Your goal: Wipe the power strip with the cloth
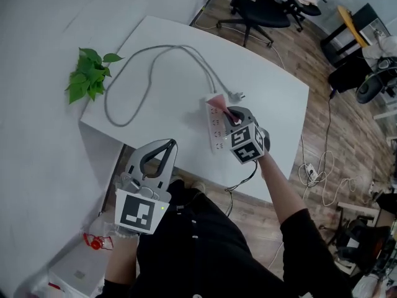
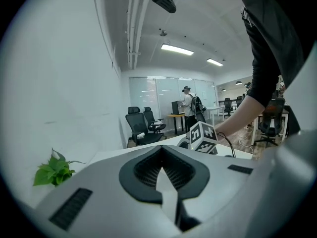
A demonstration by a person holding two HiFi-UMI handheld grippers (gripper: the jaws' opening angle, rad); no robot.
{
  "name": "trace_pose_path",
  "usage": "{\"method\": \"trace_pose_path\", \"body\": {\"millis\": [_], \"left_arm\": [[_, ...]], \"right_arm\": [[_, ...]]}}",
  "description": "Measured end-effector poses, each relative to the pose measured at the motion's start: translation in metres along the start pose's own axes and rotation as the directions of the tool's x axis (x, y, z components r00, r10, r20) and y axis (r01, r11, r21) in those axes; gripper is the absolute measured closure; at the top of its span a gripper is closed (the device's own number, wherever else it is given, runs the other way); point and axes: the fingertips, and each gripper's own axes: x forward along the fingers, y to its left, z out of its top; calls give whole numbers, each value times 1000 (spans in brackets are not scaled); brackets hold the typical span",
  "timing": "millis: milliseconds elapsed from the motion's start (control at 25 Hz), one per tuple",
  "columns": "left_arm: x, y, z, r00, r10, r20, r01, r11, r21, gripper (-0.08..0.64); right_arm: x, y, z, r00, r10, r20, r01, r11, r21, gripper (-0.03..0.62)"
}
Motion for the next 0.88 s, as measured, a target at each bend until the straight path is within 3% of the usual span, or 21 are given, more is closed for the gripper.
{"method": "trace_pose_path", "body": {"millis": [520,880], "left_arm": [[-24,23,-14,992,120,-40,-122,992,-36,548],[-30,28,-21,988,144,-57,-147,988,-47,548]], "right_arm": [[53,-25,18,999,-8,-38,4,996,-91,535],[69,1,6,991,92,-100,-104,987,-124,535]]}}
